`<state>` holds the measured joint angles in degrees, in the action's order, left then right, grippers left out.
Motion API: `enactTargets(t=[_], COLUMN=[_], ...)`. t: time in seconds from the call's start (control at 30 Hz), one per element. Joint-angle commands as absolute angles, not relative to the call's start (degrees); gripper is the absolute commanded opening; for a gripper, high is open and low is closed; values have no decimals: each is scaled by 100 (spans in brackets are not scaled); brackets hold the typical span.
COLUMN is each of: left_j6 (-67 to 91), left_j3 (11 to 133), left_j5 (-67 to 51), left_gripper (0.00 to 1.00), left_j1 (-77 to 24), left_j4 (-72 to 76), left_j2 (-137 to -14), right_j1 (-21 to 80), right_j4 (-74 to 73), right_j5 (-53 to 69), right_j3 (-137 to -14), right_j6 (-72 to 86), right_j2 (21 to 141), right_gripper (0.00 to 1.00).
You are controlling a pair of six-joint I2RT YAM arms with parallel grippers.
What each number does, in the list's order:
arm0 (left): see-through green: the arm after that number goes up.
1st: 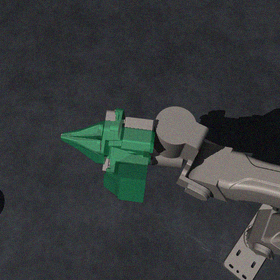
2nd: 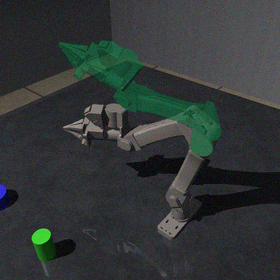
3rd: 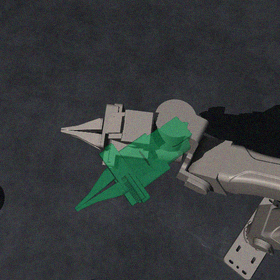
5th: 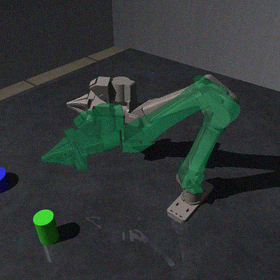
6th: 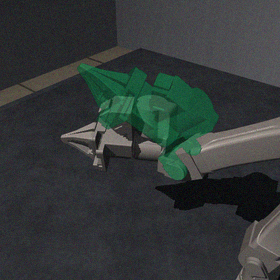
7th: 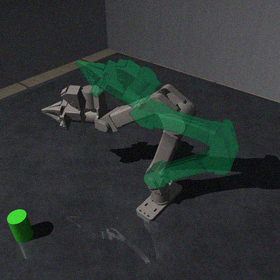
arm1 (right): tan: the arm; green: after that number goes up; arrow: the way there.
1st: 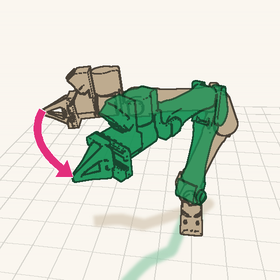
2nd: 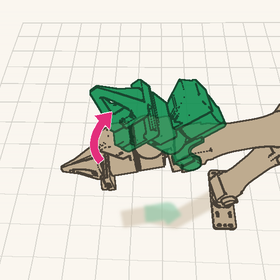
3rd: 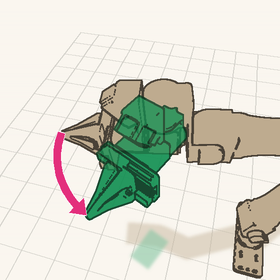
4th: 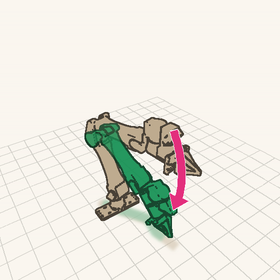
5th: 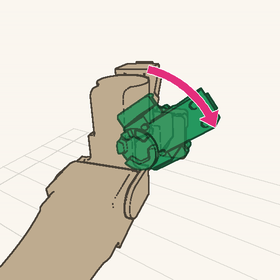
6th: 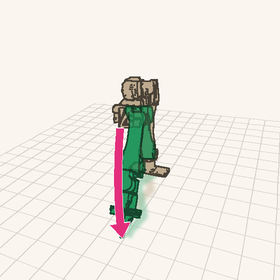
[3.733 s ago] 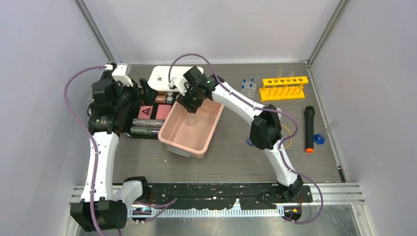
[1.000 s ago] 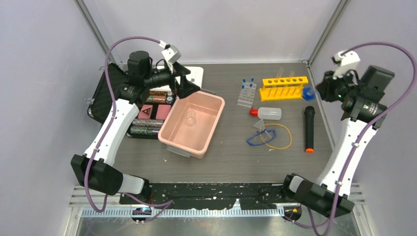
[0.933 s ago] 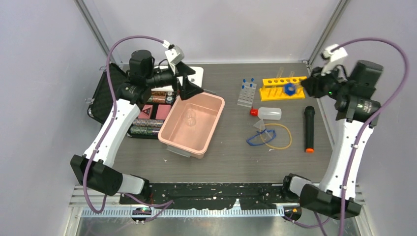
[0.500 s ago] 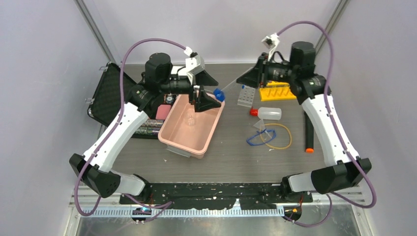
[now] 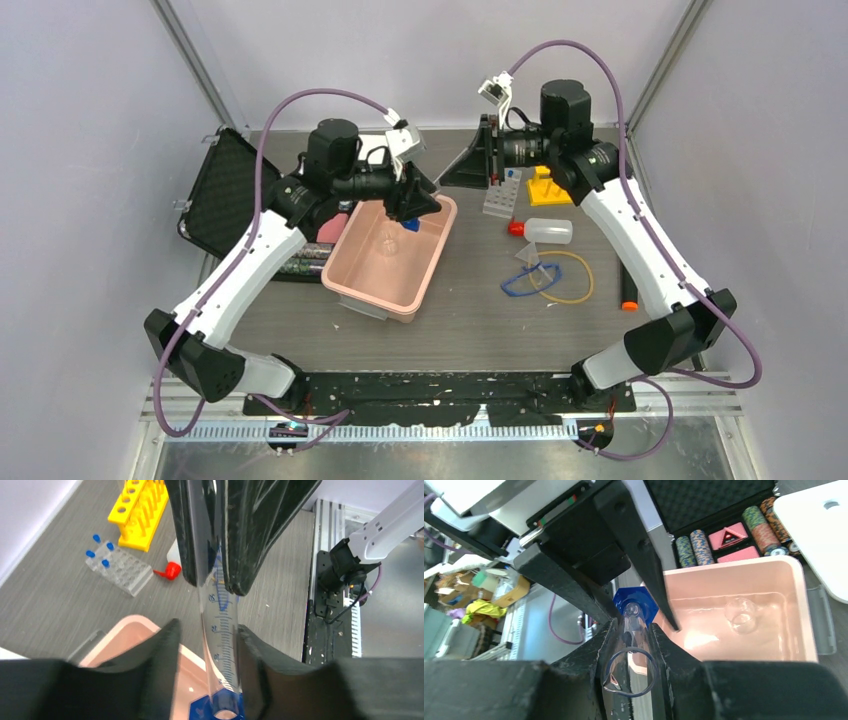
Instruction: Organize the chemistry lab equipment
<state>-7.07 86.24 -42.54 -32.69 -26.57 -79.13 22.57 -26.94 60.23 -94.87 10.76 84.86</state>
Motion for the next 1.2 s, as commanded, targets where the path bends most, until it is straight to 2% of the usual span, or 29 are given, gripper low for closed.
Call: enactTargets(t=[0.0, 0.03, 0.07, 0.1, 0.13, 0.17, 0.2, 0.23, 0.3, 0.4, 0.63, 0.8, 0.93, 1.17], left_j6=[-901, -905, -882, -836, -685, -345, 51, 561, 1234, 1468, 1841, 2047, 2073, 2152], left_j3=[8565, 8564, 8558, 8529, 8470, 8335, 8151, 7903, 7426, 6884, 6008, 5778, 5861, 6215], left_j5=[-4042, -4040, -4016, -3997, -3950, -3926, -3950, -4041, -4131, -3639, -2821, -1958, -1375, -1254], left_gripper=[31, 24, 16, 5, 0, 0, 0, 0, 0, 0, 0, 1, 5, 10], left_j1=[-3302, -3305, -3291, -3270, -3218, -3132, -3012, -2849, -2612, -2532, -2552, -2846, -3055, -3132], left_j4=[-2773, -2826, -2889, -2944, -2966, -2902, -2769, -2604, -2223, -2005, -2241, -2417, -2290, -2211], left_j2=[-7844, -7844, -7835, -7833, -7811, -7778, -7739, -7710, -7638, -7533, -7673, -7925, -8290, -9167], right_j1=[2361, 2371, 2379, 2376, 2358, 2335, 2291, 2247, 2177, 2008, 859, 648, 635, 541], right_j4=[-2472, -2475, -2493, -2521, -2614, -2656, -2708, -2712, -2732, -2763, -3546, -4519, -5129, -5431], right_j5=[6134, 6117, 6051, 5996, 5880, 5805, 5624, 5537, 5283, 4835, 4377, 3553, 2502, 1390], right_j3=[-9814, -9830, -9846, -9930, -9992, -10081, -10099, -10096, -10005, -9765, -9220, -8954, -8591, -8007], right_j6=[1100, 1084, 1087, 1093, 1047, 1020, 967, 936, 830, 691, 191, -1280, -2444, -4730], right_j2=[8565, 8580, 8625, 8673, 8692, 8686, 8658, 8563, 8395, 8168, 8078, 8017, 8079, 8601], right_gripper=[10, 13, 28, 48, 58, 79, 87, 100, 96, 95, 95, 95, 95, 98])
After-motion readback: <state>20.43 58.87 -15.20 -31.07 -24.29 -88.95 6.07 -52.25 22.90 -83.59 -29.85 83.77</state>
